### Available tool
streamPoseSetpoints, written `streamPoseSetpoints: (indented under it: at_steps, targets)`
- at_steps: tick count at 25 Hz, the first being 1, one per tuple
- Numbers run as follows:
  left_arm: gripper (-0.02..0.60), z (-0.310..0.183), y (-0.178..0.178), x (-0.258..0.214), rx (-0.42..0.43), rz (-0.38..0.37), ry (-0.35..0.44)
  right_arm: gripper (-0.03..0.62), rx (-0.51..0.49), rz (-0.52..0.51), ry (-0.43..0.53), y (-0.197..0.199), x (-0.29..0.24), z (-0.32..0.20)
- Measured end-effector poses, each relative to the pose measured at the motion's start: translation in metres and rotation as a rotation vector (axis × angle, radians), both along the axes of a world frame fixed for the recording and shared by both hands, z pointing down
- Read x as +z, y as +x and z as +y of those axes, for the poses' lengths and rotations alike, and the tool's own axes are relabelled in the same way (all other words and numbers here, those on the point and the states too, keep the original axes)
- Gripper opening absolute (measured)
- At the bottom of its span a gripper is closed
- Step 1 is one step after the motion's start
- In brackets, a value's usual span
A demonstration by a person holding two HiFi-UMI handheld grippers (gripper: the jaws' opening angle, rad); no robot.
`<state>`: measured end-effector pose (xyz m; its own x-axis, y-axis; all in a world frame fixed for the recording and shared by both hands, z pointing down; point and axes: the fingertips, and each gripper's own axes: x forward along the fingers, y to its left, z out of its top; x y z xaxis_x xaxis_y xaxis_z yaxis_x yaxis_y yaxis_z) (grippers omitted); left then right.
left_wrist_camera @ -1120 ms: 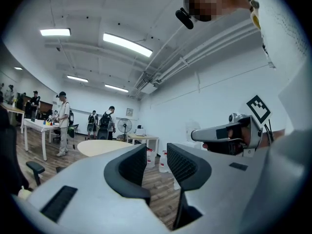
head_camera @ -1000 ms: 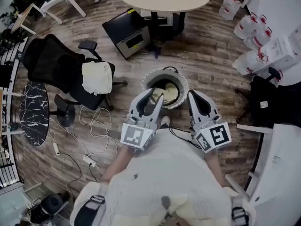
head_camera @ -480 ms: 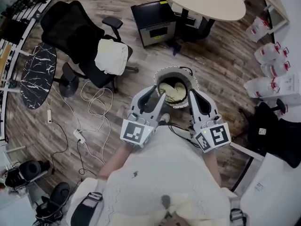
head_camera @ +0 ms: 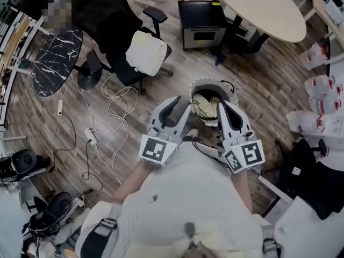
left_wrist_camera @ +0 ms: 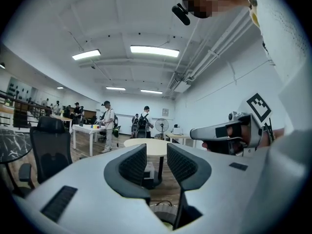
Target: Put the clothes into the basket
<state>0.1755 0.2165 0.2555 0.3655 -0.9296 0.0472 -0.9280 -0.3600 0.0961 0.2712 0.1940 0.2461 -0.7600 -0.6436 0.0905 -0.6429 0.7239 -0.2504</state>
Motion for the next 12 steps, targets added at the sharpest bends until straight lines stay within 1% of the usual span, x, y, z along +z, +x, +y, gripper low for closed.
streamPoseSetpoints:
  at_steps: [2,6,12]
  targets:
    - [0.146,0.002,-0.018,0.001,-0.039,0.004,-0.004,0.008,-0.03,-0.004,-0.005,-0.017,0.001,-0.002]
    - [0.147,0.009,-0.051,0.005,-0.117,-0.019,-0.049,0.008,-0.081,-0.021,-0.014,-0.045,0.0,-0.001]
    - [0.15,0.017,-0.094,0.005,-0.191,0.015,-0.043,0.008,-0.132,-0.005,-0.018,-0.081,0.004,0.004]
